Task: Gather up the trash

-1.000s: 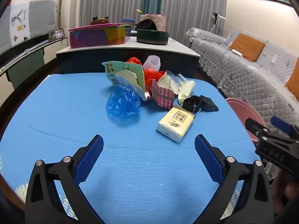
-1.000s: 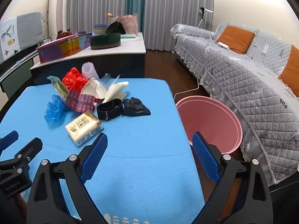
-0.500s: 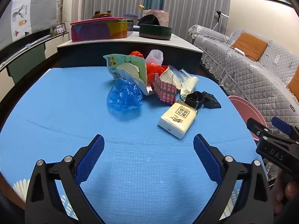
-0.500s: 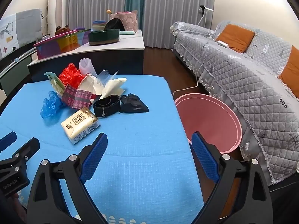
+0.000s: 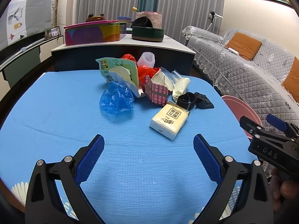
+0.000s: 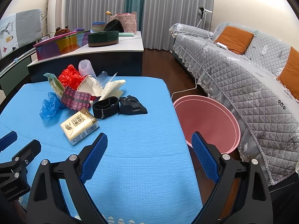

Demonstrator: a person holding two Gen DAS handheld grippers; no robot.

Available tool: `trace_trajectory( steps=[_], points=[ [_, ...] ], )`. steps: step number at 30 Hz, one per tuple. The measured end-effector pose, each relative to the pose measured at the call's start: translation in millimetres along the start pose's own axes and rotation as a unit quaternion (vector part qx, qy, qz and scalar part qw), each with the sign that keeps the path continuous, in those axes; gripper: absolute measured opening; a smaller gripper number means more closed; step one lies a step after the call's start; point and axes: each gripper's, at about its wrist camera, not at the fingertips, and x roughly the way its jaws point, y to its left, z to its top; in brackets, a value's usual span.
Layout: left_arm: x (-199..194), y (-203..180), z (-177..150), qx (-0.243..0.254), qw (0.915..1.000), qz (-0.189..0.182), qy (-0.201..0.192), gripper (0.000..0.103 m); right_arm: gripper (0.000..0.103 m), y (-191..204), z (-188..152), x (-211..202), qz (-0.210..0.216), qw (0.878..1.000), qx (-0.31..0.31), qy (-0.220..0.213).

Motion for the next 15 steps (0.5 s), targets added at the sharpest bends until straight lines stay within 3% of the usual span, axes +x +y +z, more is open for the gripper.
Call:
trace_trajectory(
  steps=[15],
  points=[
    [-0.3,-0.4,0.5,-0.001,1.0,-0.006,-0.002,0.093,0.089,3.7,0.2,-0.6,-0.003,1.0,-0.003,-0.005]
  ],
)
